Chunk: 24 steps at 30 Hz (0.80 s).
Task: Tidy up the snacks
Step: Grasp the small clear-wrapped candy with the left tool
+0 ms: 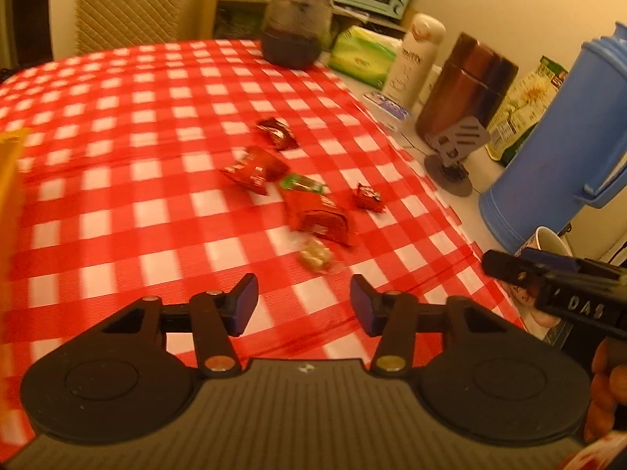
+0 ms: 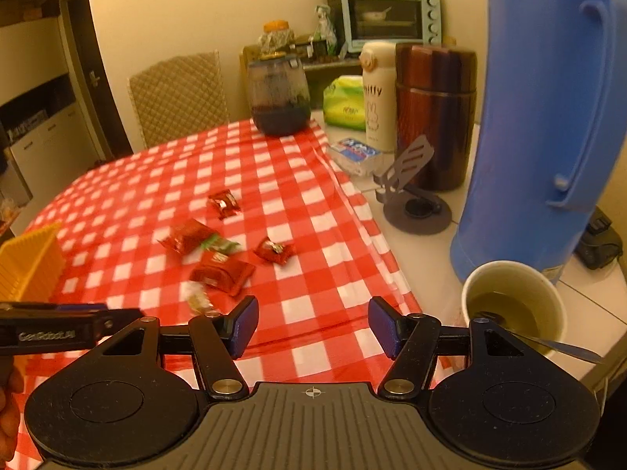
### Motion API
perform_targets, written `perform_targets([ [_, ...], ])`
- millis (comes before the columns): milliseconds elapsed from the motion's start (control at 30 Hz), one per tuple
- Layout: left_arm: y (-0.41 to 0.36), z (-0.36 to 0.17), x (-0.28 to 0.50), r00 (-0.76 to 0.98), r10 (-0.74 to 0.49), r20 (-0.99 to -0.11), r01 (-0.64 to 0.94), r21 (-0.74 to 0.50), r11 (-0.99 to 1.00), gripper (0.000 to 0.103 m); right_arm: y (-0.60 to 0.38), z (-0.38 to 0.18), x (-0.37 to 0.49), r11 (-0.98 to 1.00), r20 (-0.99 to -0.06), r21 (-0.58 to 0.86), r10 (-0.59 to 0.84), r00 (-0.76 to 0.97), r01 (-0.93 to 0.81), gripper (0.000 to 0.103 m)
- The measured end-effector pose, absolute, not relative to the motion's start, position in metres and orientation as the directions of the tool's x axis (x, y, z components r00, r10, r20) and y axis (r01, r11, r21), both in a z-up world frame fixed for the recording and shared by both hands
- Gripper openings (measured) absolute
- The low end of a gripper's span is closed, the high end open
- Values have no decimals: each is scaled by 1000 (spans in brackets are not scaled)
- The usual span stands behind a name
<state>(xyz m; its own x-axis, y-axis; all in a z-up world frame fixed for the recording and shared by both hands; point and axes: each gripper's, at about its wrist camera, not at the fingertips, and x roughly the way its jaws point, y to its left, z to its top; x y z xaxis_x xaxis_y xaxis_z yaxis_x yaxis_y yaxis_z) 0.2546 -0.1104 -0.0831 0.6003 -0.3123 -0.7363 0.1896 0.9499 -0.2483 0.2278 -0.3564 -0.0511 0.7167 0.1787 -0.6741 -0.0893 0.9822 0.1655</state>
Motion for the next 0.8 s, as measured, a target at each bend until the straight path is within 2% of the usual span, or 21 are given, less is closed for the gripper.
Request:
perform_targets([
  [167, -127, -104, 279, 577, -353, -737, 226, -271, 936, 37, -355, -73, 242, 981, -692, 171, 183, 698, -87, 63],
  [333, -136, -121, 296, 563, -338, -754, 208, -267, 941, 37, -354, -90, 250, 982, -705, 177, 178, 687, -74, 63],
  [467, -140, -124, 303, 599, -319, -735, 195, -252, 948, 36, -353, -95, 255, 982, -707, 175, 171, 687, -65, 63],
  [533, -143, -124, 305, 607, -302, -735, 212, -216, 953, 33, -352, -98, 257, 983, -708, 170, 169, 685, -66, 63],
  [600, -145, -125, 302, 613, -272, -741, 250, -145, 957, 19, -349, -99, 259, 984, -709, 162, 166, 685, -71, 63],
  [800, -129, -123, 290, 611, -241, -754, 297, -64, 953, 18, -339, -99, 266, 981, -698, 150, 192, 690, -122, 63],
])
